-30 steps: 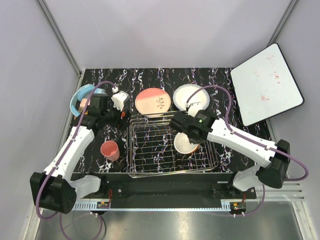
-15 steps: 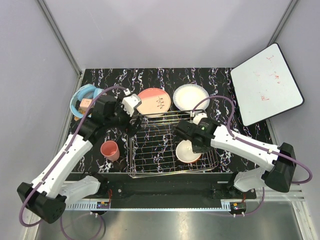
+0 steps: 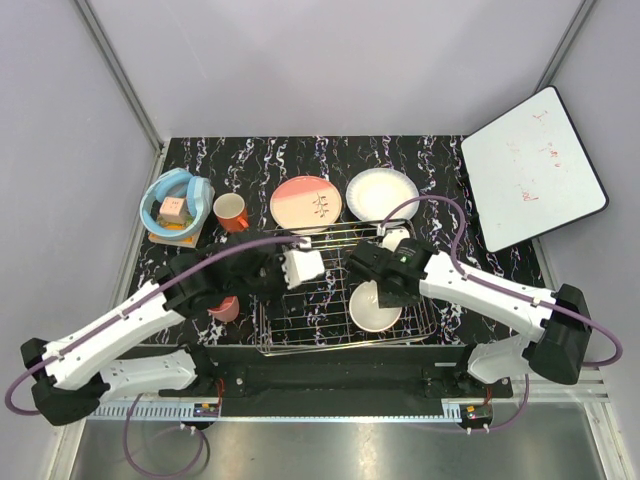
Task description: Load the mixed dishes into the dish rack
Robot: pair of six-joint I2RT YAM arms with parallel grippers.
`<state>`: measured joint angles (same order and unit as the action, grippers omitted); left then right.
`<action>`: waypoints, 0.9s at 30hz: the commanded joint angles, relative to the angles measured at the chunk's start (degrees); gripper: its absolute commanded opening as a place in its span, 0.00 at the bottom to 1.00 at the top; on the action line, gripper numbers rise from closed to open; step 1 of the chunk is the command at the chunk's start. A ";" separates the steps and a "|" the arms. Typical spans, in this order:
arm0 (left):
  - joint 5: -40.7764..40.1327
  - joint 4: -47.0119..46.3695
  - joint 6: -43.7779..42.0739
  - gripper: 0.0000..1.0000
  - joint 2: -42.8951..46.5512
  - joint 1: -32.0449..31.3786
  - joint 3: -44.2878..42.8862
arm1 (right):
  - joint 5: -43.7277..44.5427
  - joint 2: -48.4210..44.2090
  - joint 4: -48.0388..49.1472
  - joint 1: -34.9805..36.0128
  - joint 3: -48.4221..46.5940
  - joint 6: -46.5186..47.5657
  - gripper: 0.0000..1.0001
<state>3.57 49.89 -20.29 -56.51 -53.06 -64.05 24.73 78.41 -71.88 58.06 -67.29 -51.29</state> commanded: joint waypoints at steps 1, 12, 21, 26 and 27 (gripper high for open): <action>-6.74 0.74 -4.58 0.99 -0.08 -6.78 -3.70 | -1.79 0.34 2.44 0.47 -0.39 -0.04 0.45; -15.08 -7.42 -7.13 0.99 -7.12 -22.96 -7.05 | 8.03 -6.60 -12.01 -0.14 -11.51 -5.57 0.71; -15.53 -14.20 0.16 0.99 -16.69 -27.89 -11.61 | 22.72 -26.18 -19.79 -3.31 -13.51 -28.39 0.76; -13.16 -13.51 11.05 0.99 -25.57 -28.07 -20.83 | 26.50 -37.34 -17.78 -3.31 -7.43 -33.97 0.73; -12.81 -11.67 12.63 0.99 -28.36 -28.07 -22.68 | 26.86 -37.98 -16.29 -3.39 -6.38 -32.49 0.73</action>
<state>-10.31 40.03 -17.04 -79.70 -80.84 -79.13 45.60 42.48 -76.31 54.76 -77.84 -78.17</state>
